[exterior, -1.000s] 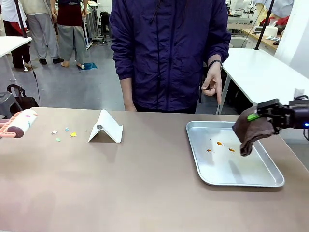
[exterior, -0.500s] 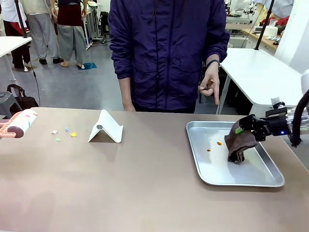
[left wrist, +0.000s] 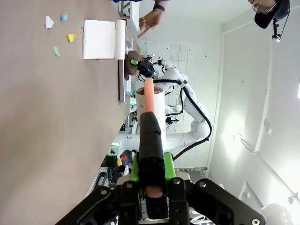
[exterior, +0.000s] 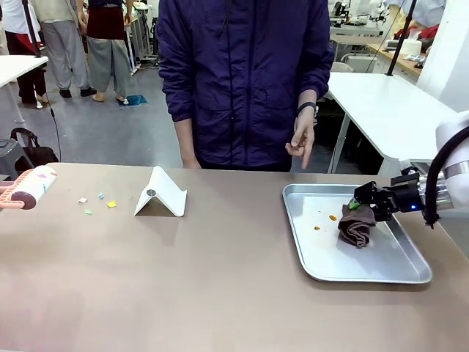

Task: Clean the surface of the table.
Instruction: If a person points to the right, clean the right side of the table with your right hand, and if they point to the left, clean the left side with your left hand.

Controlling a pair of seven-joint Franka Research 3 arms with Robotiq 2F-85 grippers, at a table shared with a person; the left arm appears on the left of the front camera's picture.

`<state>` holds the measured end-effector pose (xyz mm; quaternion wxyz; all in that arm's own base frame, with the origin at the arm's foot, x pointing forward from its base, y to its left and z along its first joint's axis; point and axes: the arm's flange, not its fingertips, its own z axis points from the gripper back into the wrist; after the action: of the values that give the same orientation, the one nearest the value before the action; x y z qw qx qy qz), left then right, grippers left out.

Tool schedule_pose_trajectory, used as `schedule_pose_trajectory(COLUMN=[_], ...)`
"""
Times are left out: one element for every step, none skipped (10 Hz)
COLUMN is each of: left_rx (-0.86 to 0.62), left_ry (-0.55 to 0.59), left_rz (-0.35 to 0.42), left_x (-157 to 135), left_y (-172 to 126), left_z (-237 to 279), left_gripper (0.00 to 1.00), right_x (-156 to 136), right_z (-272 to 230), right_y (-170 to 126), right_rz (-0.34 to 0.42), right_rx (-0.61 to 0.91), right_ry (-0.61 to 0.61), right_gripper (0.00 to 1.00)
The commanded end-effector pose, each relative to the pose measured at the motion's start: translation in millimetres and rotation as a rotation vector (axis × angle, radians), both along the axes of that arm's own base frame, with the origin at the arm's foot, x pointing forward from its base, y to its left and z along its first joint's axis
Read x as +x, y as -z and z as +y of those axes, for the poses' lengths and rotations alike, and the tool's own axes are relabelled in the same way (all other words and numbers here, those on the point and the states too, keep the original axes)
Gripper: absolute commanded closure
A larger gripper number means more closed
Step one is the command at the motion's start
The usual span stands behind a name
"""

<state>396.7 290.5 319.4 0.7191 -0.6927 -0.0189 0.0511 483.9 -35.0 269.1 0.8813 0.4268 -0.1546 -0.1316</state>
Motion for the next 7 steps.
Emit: schedule_pose_trajectory(left_rx=[-0.006, -0.006, -0.006, -0.006, -0.006, -0.006, -0.006], left_ry=[-0.002, -0.002, -0.002, -0.002, -0.002, -0.002, -0.002], left_rz=[-0.021, -0.021, -0.021, -0.021, -0.021, -0.021, -0.021], left_x=[-4.2, -4.2, -4.2, -4.2, -4.2, -4.2, -4.2], left_y=[-3.8, -3.8, -3.8, -3.8, -3.8, -3.8, -3.8], left_z=[-3.5, -3.5, -3.5, -3.5, -3.5, -3.5, -3.5], left_gripper=[1.00, 1.00, 1.00, 1.00, 1.00, 1.00, 1.00], right_x=[4.3, 4.8, 5.3, 6.4, 6.4, 6.5, 6.2], right_z=[4.4, 7.9, 13.5, 20.5, 26.0, 31.4, 36.8], right_y=[7.5, 8.1, 7.5, 5.6, 2.0, -1.7, -5.8], right_rz=[-0.035, -0.030, -0.030, -0.034, -0.039, -0.043, -0.047], right_rx=[-0.069, -0.076, -0.092, -0.105, -0.116, -0.137, -0.160], right_ry=[0.014, 0.003, -0.014, -0.037, -0.055, -0.074, -0.094], right_gripper=[1.00, 1.00, 1.00, 1.00, 1.00, 1.00, 1.00])
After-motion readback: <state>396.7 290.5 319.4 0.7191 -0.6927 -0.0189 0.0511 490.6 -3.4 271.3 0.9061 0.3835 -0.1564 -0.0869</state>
